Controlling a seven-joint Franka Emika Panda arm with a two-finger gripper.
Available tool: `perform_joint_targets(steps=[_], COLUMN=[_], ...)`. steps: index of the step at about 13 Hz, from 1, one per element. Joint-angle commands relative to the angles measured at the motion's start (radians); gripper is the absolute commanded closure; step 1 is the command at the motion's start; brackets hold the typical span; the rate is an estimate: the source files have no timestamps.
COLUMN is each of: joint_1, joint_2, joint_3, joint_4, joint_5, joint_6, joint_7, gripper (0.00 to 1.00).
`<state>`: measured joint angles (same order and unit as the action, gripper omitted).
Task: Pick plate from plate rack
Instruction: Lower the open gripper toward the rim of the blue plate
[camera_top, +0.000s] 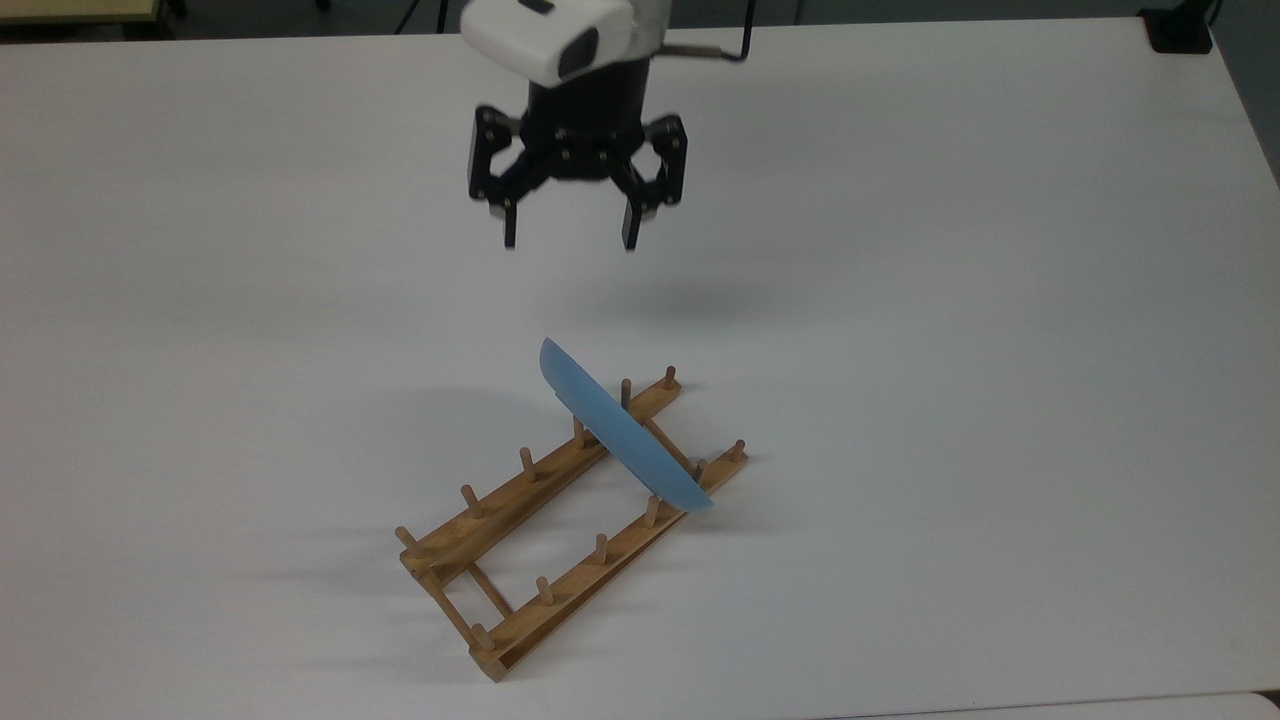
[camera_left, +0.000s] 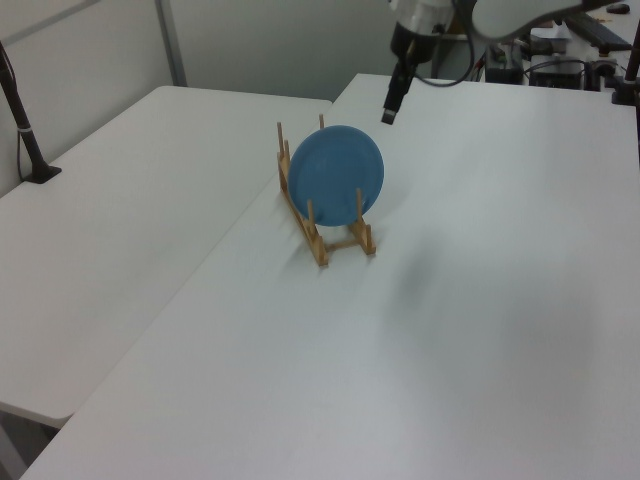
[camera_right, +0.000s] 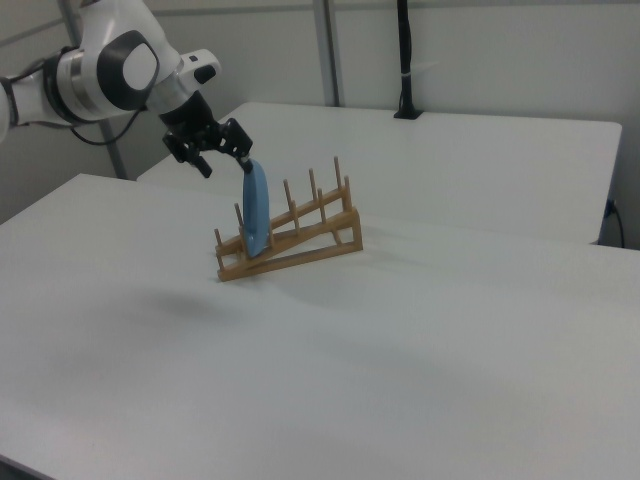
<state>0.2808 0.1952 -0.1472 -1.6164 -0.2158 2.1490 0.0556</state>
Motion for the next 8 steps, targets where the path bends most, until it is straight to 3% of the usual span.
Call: perform_joint_targets(steps=[1, 8], joint_1=[0.012, 0.032], joint_2=[0.023, 0.124], joint_3=[-0.008, -0.008], joint_4=[0.017, 0.018], joint_5=[-0.126, -0.303], joint_6=[0.095, 0.173], joint_7=[0.001, 0.167], gripper=[0.17, 0.55])
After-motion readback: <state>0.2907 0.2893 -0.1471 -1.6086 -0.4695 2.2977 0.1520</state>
